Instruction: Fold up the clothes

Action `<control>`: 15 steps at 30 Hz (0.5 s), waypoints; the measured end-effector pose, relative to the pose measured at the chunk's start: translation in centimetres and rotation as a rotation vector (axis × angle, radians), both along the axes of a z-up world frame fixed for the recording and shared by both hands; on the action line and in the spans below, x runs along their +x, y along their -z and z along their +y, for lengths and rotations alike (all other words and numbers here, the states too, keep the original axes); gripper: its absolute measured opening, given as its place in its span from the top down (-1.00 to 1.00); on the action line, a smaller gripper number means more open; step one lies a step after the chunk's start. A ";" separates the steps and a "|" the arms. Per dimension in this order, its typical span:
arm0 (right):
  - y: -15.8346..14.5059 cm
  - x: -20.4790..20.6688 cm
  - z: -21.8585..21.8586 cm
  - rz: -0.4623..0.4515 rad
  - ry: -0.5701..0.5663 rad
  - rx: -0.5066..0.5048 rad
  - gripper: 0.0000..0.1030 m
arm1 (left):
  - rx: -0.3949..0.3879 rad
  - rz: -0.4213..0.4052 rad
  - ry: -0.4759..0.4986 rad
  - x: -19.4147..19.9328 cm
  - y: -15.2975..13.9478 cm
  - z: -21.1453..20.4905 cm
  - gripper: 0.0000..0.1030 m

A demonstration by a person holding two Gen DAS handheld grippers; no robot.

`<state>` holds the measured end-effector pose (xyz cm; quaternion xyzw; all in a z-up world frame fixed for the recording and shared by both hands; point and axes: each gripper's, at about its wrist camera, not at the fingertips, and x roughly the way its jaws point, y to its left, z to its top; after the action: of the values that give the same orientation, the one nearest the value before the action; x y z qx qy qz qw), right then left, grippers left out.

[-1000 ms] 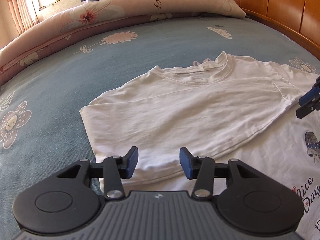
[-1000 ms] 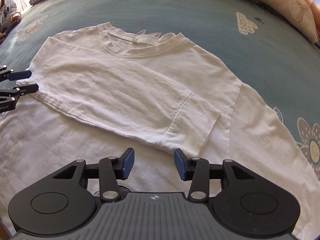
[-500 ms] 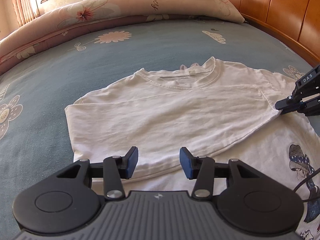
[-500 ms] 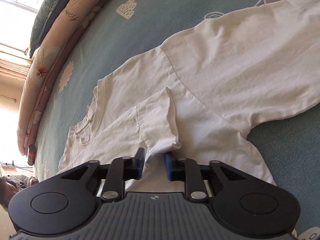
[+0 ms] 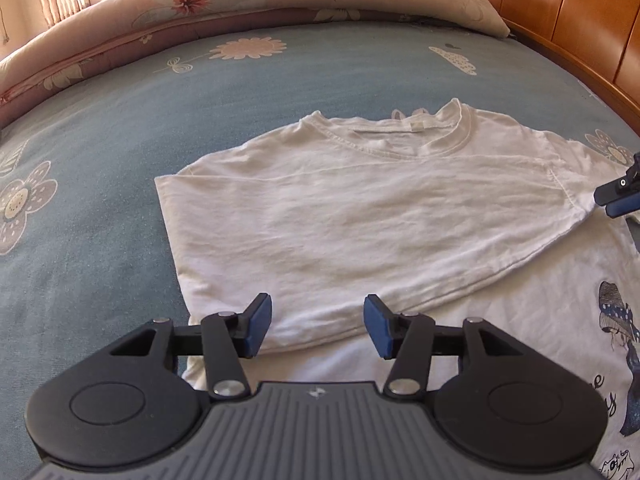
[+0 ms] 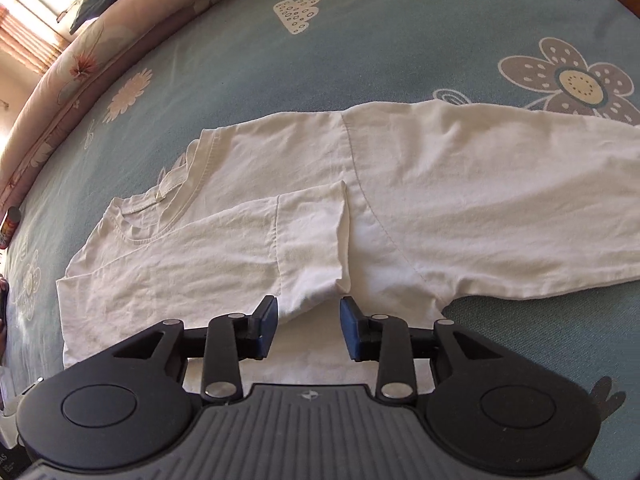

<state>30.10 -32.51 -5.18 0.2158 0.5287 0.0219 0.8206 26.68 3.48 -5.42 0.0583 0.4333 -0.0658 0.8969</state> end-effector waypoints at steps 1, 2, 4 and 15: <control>-0.3 0.1 0.3 -0.014 -0.022 -0.015 0.05 | 0.012 -0.022 -0.001 0.2 -0.2 0.2 -0.02; -0.5 0.2 0.8 -0.025 -0.047 -0.026 0.04 | 0.026 -0.033 -0.007 0.8 -0.2 0.4 -0.02; -0.8 0.6 2.0 -0.045 -0.092 -0.043 0.04 | 0.037 -0.024 -0.028 2.1 0.4 1.0 -0.02; -0.6 1.2 7.5 -0.068 -0.251 -0.026 -0.06 | -0.052 -0.005 -0.086 1.6 -0.5 4.6 0.04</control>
<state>31.33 -24.98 -4.59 0.1367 0.5236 0.1250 0.8316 28.32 8.05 -4.91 0.0163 0.4312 -0.0385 0.9013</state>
